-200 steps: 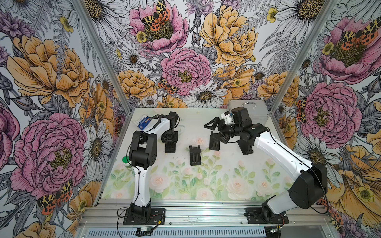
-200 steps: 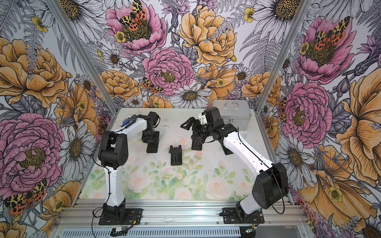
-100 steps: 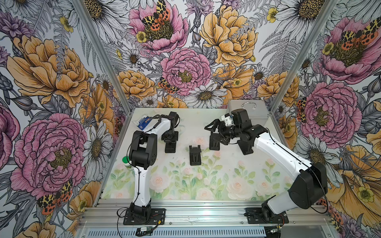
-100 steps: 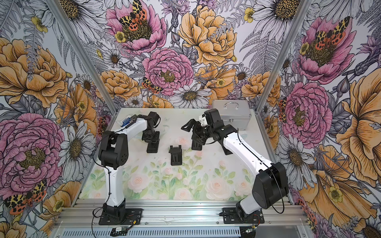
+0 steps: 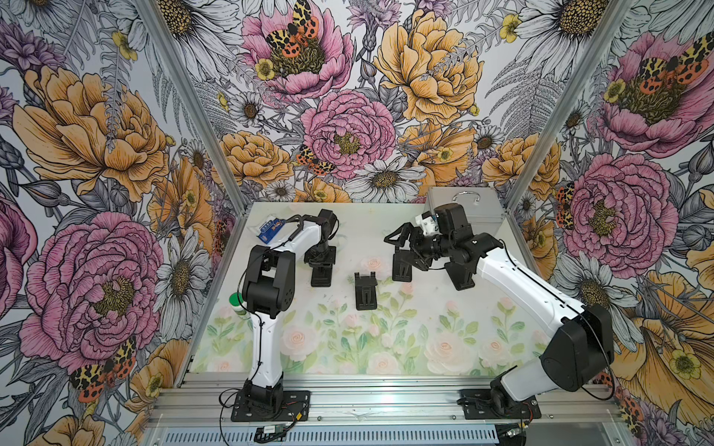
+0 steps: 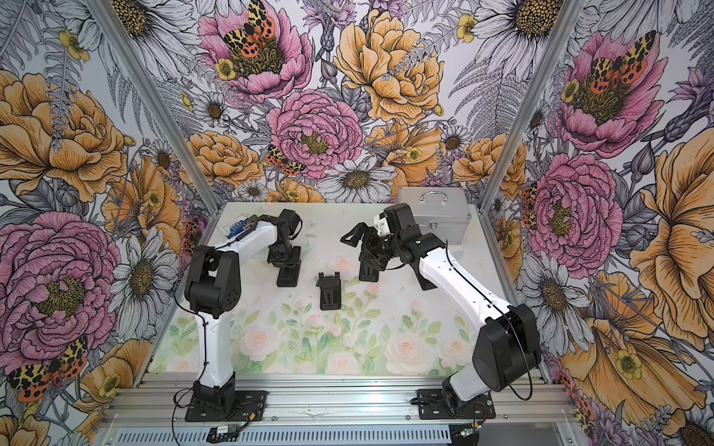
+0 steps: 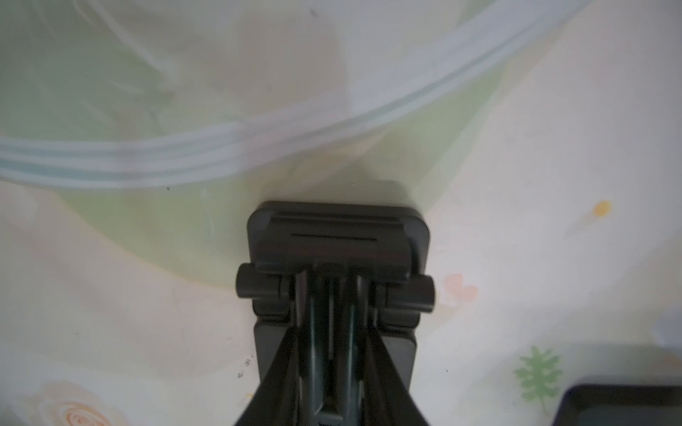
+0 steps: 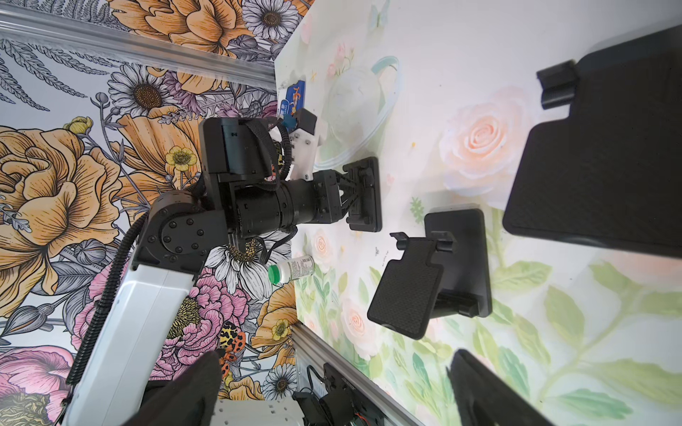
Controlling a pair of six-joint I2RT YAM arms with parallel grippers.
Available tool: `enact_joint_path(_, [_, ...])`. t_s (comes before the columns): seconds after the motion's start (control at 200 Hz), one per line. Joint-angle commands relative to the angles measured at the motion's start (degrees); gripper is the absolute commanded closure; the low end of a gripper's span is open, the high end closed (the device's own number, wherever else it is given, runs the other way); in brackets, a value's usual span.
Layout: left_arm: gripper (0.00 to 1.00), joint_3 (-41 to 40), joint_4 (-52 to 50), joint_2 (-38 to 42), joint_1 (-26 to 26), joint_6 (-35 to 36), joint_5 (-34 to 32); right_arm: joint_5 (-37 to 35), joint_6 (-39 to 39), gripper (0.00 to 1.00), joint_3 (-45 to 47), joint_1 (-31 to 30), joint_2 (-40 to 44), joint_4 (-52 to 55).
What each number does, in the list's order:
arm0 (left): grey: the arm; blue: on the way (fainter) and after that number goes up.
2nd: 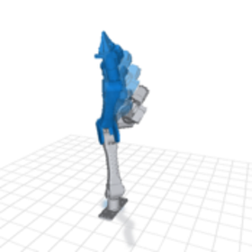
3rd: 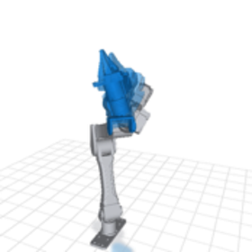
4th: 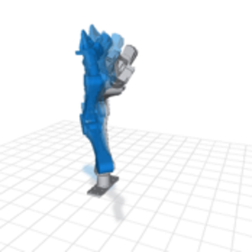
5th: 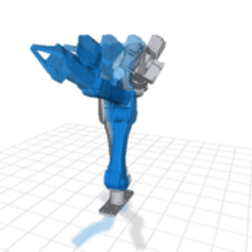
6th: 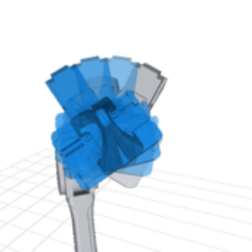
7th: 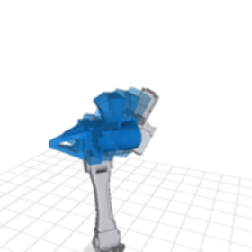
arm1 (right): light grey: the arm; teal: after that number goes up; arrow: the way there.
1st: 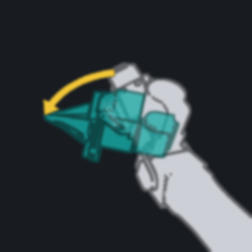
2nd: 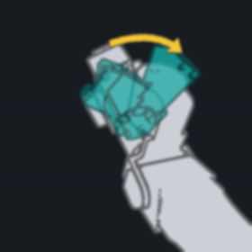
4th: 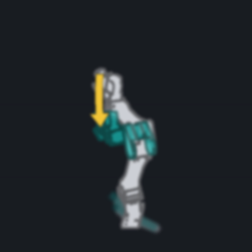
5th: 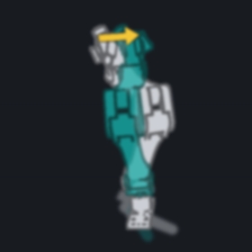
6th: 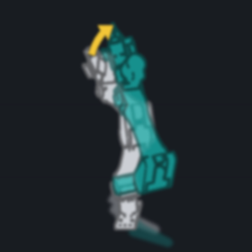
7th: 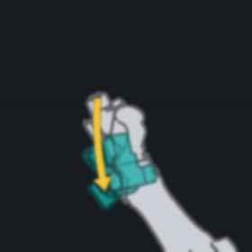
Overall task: Open the phone stand
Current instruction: Pick up the phone stand at the center of the board.
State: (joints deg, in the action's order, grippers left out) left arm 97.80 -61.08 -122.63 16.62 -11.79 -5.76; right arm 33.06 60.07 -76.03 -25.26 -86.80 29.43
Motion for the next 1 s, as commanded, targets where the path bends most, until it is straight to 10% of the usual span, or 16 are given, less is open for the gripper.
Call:
enact_joint_path(0.0, [1.00,-0.2,0.9,4.3,1.4,-0.1,2.4,-0.5,-2.1,0.01,-2.7,0.3,-0.9,-0.2])
enact_joint_path(0.996, [1.00,12.0,-0.1,17.8,5.8,-11.1,26.2,2.3,-13.8,0.01,-8.6,4.1,-3.9,6.9])
